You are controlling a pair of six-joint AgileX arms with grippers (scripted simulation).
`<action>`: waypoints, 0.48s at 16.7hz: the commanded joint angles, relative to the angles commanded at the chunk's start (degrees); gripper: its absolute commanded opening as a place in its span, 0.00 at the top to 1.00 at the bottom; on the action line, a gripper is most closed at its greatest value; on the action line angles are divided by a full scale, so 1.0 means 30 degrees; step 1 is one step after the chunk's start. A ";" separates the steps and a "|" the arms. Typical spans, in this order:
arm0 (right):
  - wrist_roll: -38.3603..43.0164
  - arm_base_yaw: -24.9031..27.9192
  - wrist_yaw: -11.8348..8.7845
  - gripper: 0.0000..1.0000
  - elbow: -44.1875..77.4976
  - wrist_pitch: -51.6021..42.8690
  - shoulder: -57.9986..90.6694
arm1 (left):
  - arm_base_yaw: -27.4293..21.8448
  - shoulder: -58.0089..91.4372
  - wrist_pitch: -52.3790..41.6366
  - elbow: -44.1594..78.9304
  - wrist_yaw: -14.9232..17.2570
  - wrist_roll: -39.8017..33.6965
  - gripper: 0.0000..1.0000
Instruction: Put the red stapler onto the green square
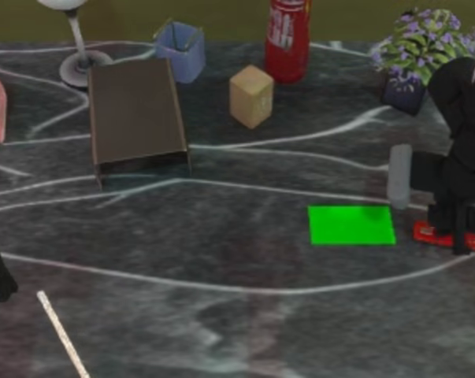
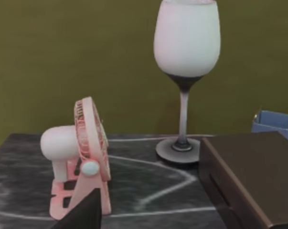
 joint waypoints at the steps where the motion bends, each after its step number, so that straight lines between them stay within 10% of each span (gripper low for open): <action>1: 0.0000 0.0000 0.0000 0.98 0.0000 0.0000 0.0000 | 0.0000 0.0000 0.0000 0.0000 0.0000 0.0000 0.00; 8: 0.0000 0.0000 0.0000 1.00 0.0000 0.0000 0.0000 | 0.0000 0.0000 0.0000 0.0000 0.0000 0.0000 0.00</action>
